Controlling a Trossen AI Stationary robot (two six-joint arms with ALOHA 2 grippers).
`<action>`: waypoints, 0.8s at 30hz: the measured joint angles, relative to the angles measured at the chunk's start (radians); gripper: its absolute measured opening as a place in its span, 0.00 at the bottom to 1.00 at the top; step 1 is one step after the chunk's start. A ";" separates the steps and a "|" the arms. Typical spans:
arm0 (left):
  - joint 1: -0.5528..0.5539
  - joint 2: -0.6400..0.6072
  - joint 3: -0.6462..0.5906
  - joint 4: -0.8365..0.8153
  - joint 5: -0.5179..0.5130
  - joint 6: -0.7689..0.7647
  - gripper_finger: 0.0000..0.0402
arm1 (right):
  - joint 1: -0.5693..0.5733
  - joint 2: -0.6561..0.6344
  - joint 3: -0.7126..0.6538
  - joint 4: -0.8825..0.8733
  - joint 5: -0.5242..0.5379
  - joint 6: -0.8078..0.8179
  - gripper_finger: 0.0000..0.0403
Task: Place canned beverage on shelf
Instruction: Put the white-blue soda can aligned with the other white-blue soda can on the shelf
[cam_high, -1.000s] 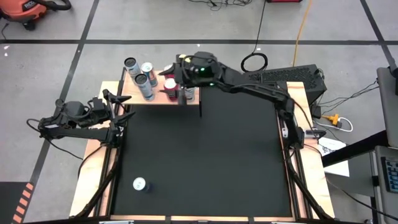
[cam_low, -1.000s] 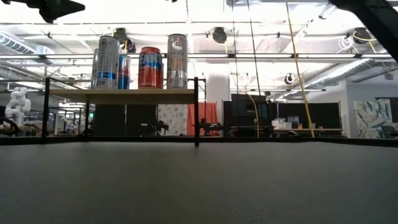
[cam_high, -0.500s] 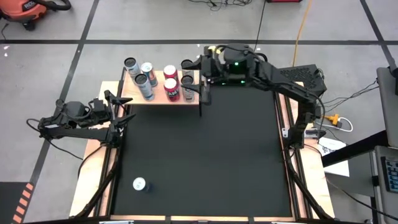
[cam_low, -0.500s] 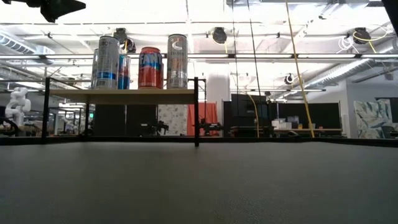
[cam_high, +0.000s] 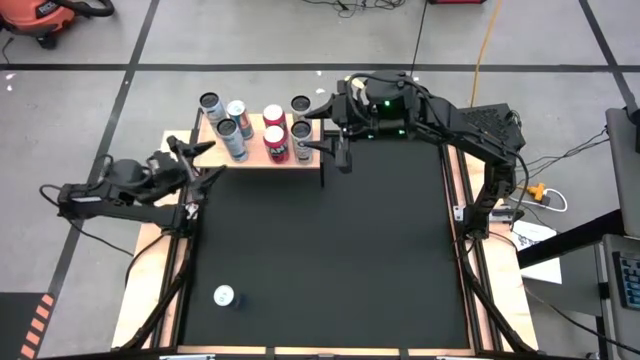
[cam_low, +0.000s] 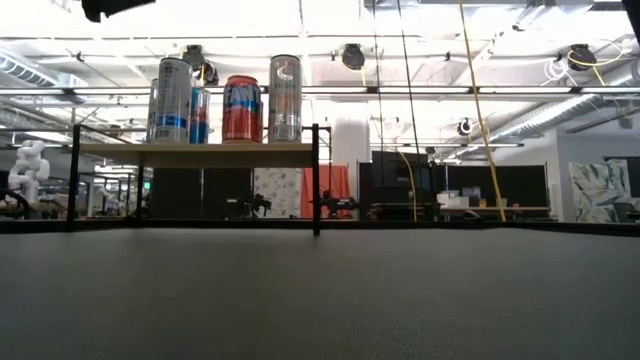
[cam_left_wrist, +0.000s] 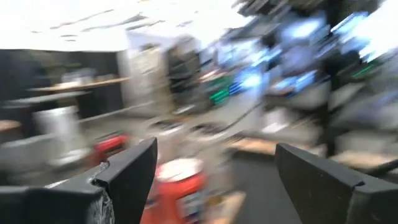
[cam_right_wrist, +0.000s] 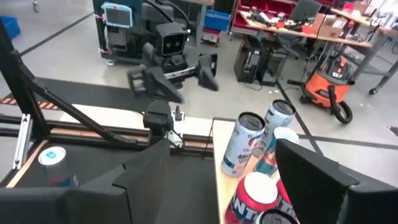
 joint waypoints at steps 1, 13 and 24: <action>0.000 0.028 0.010 -0.009 -0.066 0.034 0.82 | 0.000 0.000 0.000 -0.006 0.000 0.000 0.67; 0.075 0.253 0.191 -0.042 -0.357 0.080 0.82 | 0.000 0.000 0.000 -0.115 -0.001 0.000 0.67; 0.278 0.327 0.207 -0.205 -0.354 -0.130 0.82 | 0.000 0.000 0.000 -0.175 -0.005 0.000 0.67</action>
